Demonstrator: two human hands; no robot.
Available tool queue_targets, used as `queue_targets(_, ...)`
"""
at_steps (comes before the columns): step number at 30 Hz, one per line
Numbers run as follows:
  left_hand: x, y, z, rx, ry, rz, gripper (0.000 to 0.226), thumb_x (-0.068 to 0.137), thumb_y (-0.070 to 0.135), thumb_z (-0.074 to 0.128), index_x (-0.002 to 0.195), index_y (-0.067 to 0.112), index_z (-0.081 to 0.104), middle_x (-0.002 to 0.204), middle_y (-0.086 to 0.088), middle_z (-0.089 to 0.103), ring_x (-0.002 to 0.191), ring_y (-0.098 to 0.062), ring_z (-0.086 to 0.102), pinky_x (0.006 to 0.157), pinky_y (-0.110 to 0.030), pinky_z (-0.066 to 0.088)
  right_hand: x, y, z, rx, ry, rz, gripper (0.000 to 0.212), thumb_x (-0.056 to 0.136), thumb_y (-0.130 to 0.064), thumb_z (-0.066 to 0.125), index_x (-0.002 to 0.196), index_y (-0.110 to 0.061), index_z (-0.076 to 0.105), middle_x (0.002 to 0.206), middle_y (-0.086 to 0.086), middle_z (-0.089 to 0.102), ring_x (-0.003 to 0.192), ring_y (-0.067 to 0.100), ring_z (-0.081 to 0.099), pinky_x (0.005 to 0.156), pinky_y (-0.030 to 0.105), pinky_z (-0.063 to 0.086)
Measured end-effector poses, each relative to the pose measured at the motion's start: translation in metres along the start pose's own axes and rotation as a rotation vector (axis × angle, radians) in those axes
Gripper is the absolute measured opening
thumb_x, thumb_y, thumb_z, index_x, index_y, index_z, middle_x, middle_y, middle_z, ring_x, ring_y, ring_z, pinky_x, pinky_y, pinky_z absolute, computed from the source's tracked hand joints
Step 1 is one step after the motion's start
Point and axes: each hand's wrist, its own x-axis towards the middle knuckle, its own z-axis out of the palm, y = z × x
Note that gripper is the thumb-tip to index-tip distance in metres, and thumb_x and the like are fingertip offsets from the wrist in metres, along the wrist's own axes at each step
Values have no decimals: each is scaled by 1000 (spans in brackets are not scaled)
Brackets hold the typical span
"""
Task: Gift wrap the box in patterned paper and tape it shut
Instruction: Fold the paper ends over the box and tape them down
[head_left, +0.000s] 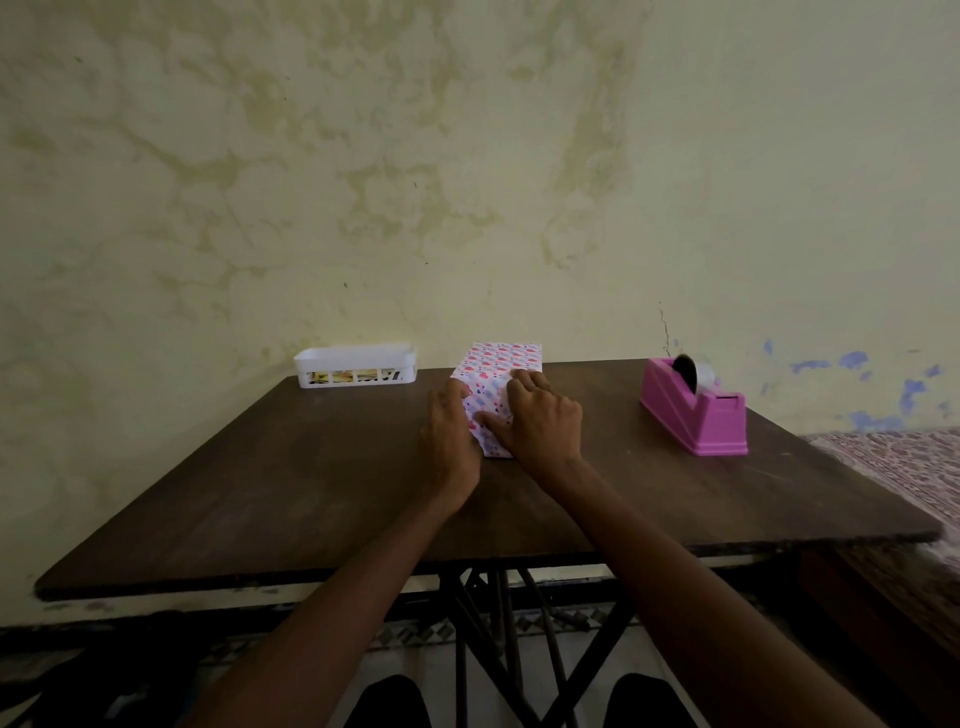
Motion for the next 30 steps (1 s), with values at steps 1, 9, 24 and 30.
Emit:
queue_targets(1, 0, 1, 0, -3, 2, -3, 39, 89, 25, 64, 122, 13, 47, 121, -7, 51, 103, -22, 56, 72, -23, 39, 0, -1, -1, -5, -1, 4, 47, 66, -59, 79, 79, -16, 64, 101, -2, 70, 90, 18, 68, 48, 24, 36)
queue_targets(9, 2, -3, 2, -30, -7, -22, 49, 83, 27, 71, 124, 12, 48, 124, -8, 51, 107, -21, 55, 76, -20, 38, -2, -4, 6, -111, -73, 22, 49, 63, -57, 84, 90, -19, 69, 116, 0, 70, 108, 18, 67, 46, 22, 37)
queue_targets(24, 1, -5, 2, -56, -15, -67, 51, 84, 18, 68, 126, 15, 40, 120, -7, 59, 105, -25, 60, 77, -34, 52, -4, 3, 13, -104, -68, -56, 53, 55, -50, 90, 88, -15, 68, 121, 4, 67, 113, 22, 64, 44, 24, 43)
queue_targets(30, -1, 1, 1, -19, -40, -126, 35, 83, 15, 69, 110, 15, 48, 105, 0, 60, 87, -13, 54, 63, -21, 36, -4, 3, 11, -100, -72, -69, 56, 54, -52, 90, 91, -14, 70, 120, 5, 68, 113, 23, 64, 43, 24, 43)
